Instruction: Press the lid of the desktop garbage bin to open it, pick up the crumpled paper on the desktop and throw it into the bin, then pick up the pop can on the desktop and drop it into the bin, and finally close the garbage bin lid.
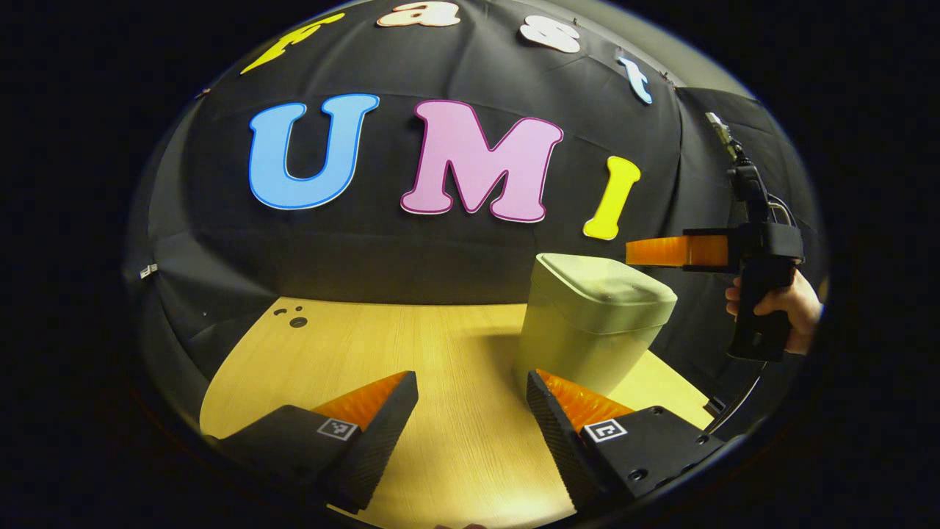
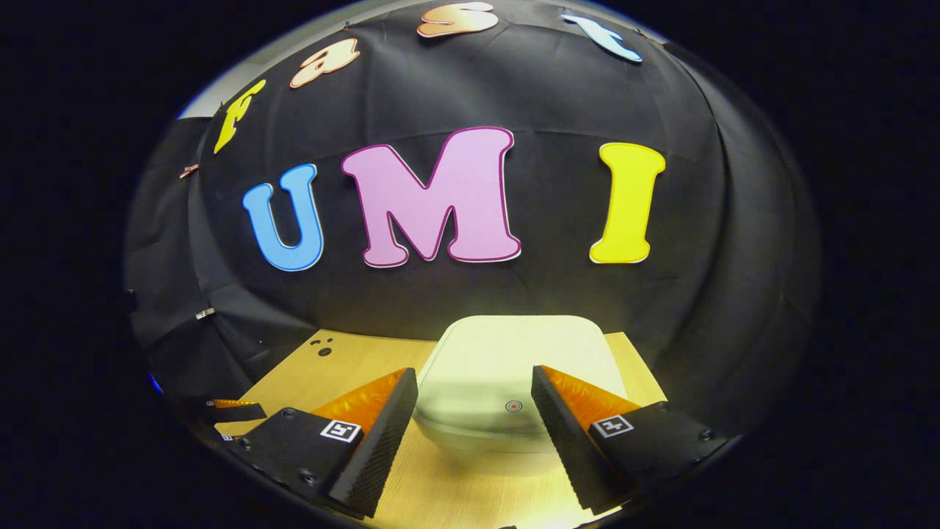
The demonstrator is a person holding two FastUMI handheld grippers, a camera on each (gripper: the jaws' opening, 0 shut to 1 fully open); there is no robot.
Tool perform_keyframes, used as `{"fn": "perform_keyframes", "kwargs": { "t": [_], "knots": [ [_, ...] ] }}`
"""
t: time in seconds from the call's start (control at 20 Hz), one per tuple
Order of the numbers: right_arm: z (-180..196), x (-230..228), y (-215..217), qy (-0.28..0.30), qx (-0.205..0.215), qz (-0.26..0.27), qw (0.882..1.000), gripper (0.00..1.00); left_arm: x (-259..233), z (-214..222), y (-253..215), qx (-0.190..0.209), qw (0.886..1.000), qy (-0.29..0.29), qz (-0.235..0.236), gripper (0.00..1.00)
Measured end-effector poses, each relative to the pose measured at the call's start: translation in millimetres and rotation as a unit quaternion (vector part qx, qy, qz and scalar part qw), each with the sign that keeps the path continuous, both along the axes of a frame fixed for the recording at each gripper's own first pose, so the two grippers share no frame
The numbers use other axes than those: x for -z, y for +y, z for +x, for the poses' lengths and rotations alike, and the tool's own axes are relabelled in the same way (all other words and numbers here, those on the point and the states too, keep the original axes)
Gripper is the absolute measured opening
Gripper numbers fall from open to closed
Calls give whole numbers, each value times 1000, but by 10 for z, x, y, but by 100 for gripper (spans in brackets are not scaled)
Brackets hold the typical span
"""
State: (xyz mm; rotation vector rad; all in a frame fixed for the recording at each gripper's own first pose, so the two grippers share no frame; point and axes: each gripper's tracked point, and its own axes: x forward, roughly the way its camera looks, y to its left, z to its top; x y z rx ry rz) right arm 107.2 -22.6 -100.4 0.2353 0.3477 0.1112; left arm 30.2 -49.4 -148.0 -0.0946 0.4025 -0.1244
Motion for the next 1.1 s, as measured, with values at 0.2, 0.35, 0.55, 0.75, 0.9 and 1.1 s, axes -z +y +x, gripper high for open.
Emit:
{"fn": "perform_keyframes", "kwargs": {
  "t": [0.2, 0.35, 0.55, 0.75, 0.9, 1.1],
  "knots": [
    [-282, -58, 142, -17, -23, -21, 999, 98, -20, -6, -6, -1, 1000, -1, -1, 96],
    [-423, -30, 242, -20, -36, -30, 999, 98, -74, -3, 6, 0, 1000, -6, 4, 96],
    [-570, 44, 312, -18, -38, -22, 999, 98, -133, 5, 4, 1, 1000, -13, 9, 96],
    [-674, 131, 286, -13, -31, -21, 999, 98, -176, -2, 10, 1, 1000, -20, 15, 96],
    [-749, 239, 292, -4, -30, -22, 999, 98, -188, -10, 24, 0, 1000, -22, 18, 96],
    [-843, 414, 331, 13, -34, -29, 999, 98, -179, -29, 42, -2, 1000, -22, 19, 96]
  ]
}}
